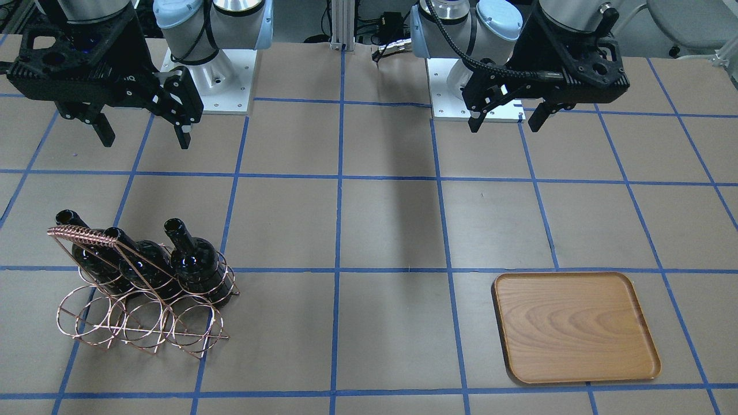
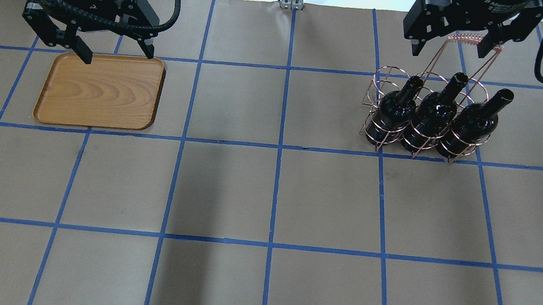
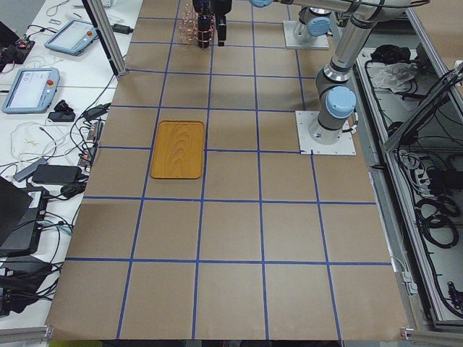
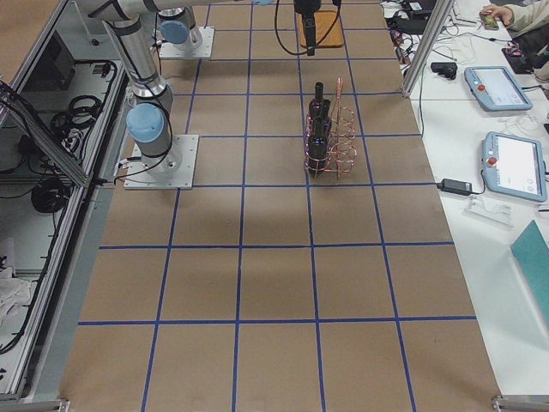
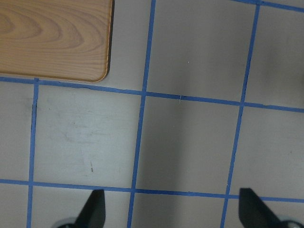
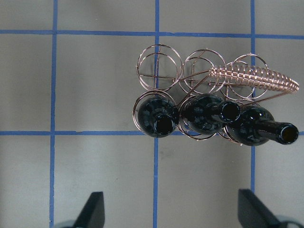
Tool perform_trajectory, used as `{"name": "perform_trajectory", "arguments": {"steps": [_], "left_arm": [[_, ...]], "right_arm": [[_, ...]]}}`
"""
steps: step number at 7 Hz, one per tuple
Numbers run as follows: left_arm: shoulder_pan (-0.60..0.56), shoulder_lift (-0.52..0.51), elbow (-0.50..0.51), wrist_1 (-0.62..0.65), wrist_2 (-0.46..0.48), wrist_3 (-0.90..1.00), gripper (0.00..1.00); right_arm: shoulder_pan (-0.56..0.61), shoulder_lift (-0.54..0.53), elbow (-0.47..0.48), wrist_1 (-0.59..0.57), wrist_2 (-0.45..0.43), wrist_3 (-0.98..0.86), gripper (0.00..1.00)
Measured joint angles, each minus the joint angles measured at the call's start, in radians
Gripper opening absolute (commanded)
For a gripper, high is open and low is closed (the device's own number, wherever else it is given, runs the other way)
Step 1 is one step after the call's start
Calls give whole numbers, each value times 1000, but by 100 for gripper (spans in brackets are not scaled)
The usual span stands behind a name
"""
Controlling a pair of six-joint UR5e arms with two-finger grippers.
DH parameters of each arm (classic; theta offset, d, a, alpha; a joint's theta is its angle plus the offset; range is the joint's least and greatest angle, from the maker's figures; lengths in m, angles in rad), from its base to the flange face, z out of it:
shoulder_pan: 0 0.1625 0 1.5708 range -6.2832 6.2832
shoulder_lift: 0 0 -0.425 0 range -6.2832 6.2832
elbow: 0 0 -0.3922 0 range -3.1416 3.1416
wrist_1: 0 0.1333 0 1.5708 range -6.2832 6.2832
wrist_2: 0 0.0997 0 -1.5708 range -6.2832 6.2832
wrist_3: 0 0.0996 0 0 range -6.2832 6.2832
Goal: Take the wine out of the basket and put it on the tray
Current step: 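Move the right gripper over the copper wine rack toward the middle bottle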
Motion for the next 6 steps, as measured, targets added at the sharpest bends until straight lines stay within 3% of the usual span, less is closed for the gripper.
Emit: {"name": "perform_trajectory", "arguments": {"steps": [2, 4, 6], "left_arm": [[0, 0, 0, 0, 0, 0, 100], [0, 0, 0, 0, 0, 0, 100], [0, 0, 0, 0, 0, 0, 100]], "right_arm": [[0, 2, 13, -2, 4, -3, 100], [-19, 33, 31, -98, 10, -23, 100], [-113, 68, 43, -138, 12, -75, 100]]}}
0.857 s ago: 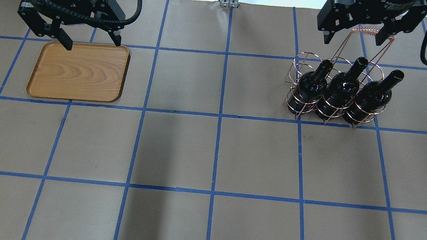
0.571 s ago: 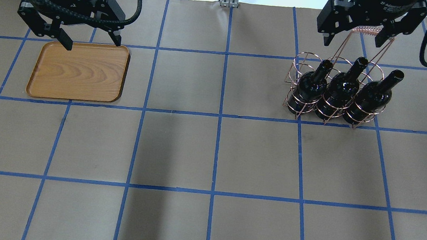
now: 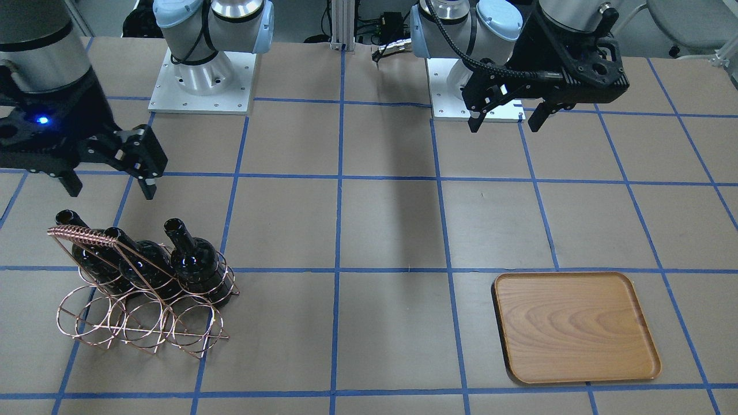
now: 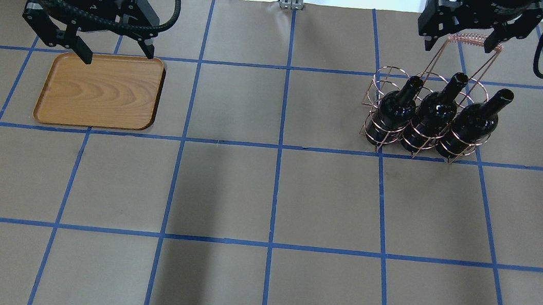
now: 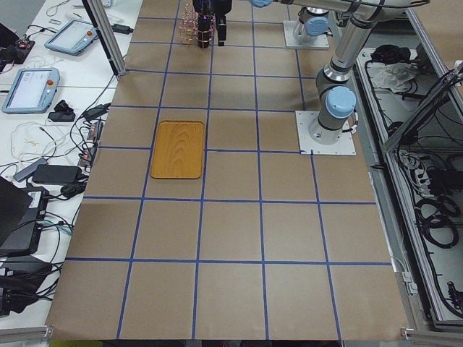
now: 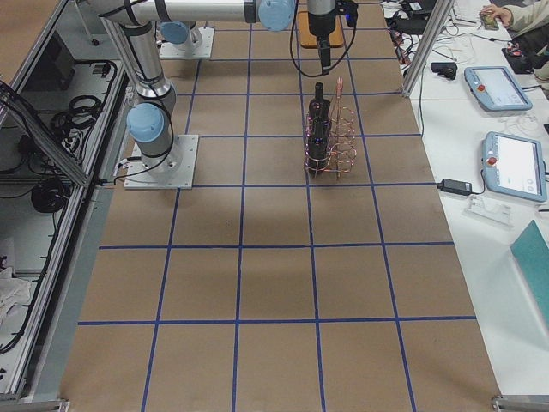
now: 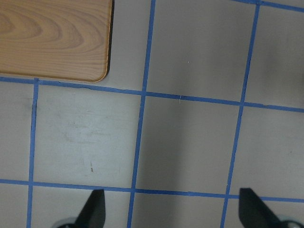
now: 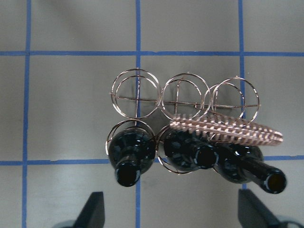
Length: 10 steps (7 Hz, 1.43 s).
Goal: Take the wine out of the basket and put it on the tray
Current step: 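Move the right gripper over the copper wine rack toward the middle bottle, then lower the right gripper and close it on the middle bottle's neck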
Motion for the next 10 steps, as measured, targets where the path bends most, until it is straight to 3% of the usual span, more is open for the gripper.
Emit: {"name": "perform_trajectory", "arguments": {"steps": [2, 8, 9, 10], "left_arm": [[0, 0, 0, 0, 0, 0, 100], [1, 0, 0, -1, 0, 0, 100], [1, 0, 0, -1, 0, 0, 100], [0, 0, 0, 0, 0, 0, 100]], "right_arm": [[-60, 7, 5, 10, 2, -13, 99], [-70, 50, 96, -34, 32, -21, 99], [-69, 67, 104, -67, 32, -20, 79], [-69, 81, 108, -90, 32, -15, 80]]}}
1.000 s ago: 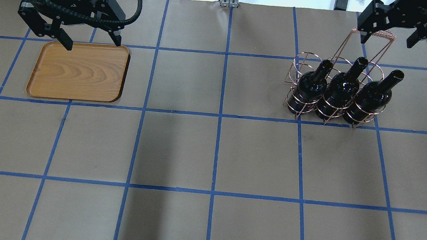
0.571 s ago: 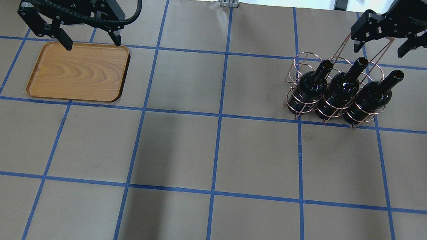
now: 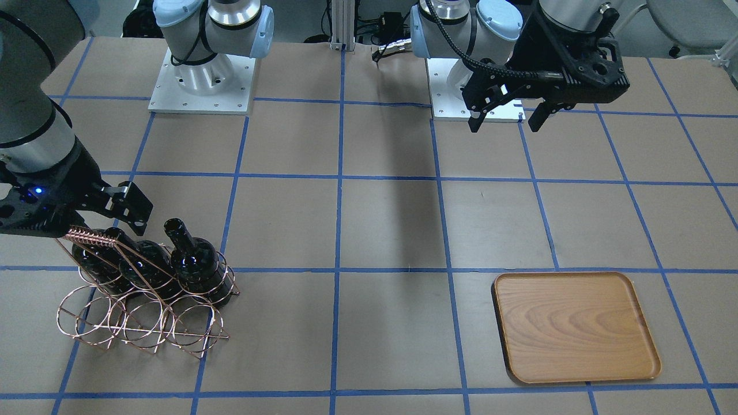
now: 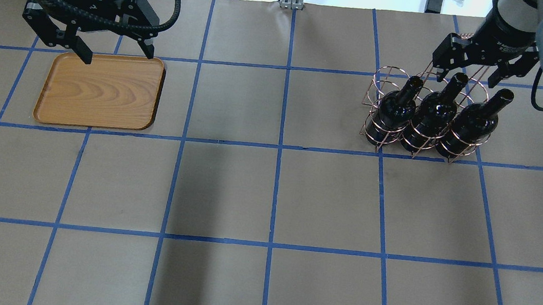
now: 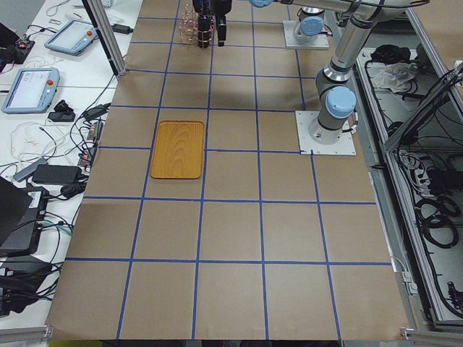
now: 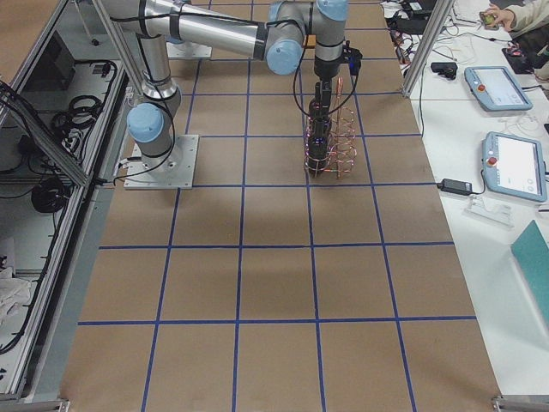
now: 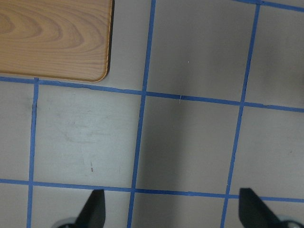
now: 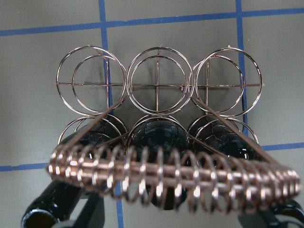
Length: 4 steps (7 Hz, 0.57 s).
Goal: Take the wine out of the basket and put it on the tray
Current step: 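Lower the right gripper and close it on the middle bottle's neck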
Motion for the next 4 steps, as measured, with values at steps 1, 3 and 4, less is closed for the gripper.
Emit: {"name": "perform_trajectory", "arguments": {"steps": [1, 3, 4], "left_arm": [[0, 0, 0, 1, 0, 0, 100], [0, 0, 0, 1, 0, 0, 100], [0, 0, 0, 1, 0, 0, 100]], "right_arm": [[1, 7, 1, -14, 0, 5, 80], [3, 21, 1, -27, 2, 8, 80], [4, 30, 1, -32, 3, 7, 78]]}}
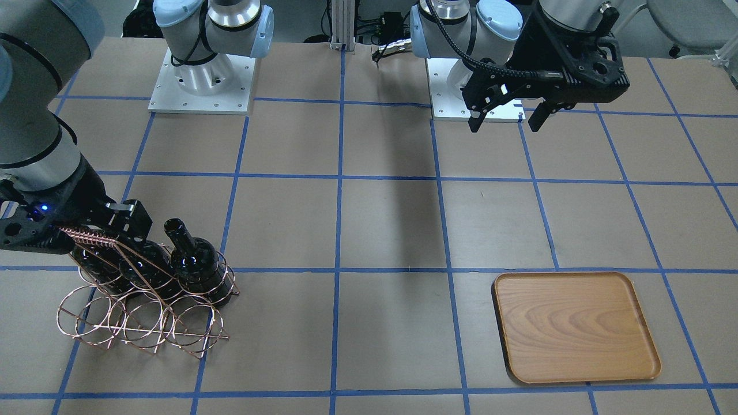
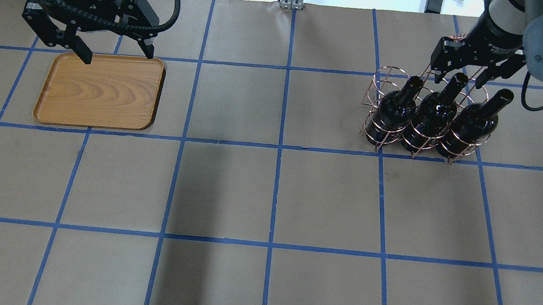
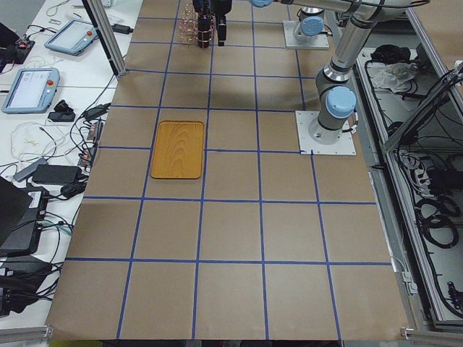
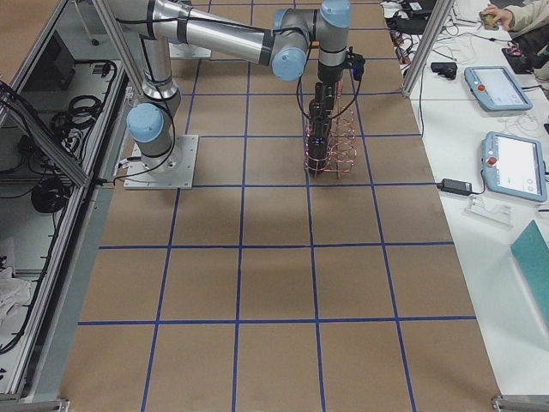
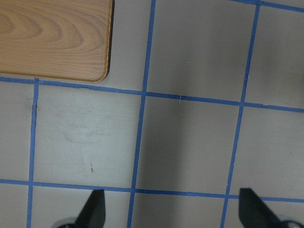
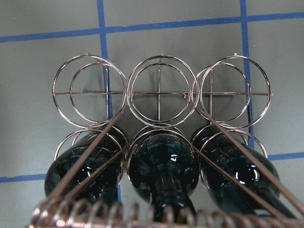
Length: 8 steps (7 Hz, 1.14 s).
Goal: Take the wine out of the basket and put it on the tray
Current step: 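Lower the right gripper and close it on the middle bottle's neck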
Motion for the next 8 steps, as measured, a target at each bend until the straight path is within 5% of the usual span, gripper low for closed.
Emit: {"name": "perform_trajectory", "arguments": {"steps": [3, 5, 8], "left_arm": [[-1, 0, 0, 0, 0, 0, 100], [-1, 0, 0, 0, 0, 0, 100], [0, 0, 0, 0, 0, 0, 100]], "right_arm": [[0, 5, 0, 1, 0, -7, 42], [0, 5, 0, 4, 0, -13, 29], [5, 0, -7, 2, -2, -15, 27]]}}
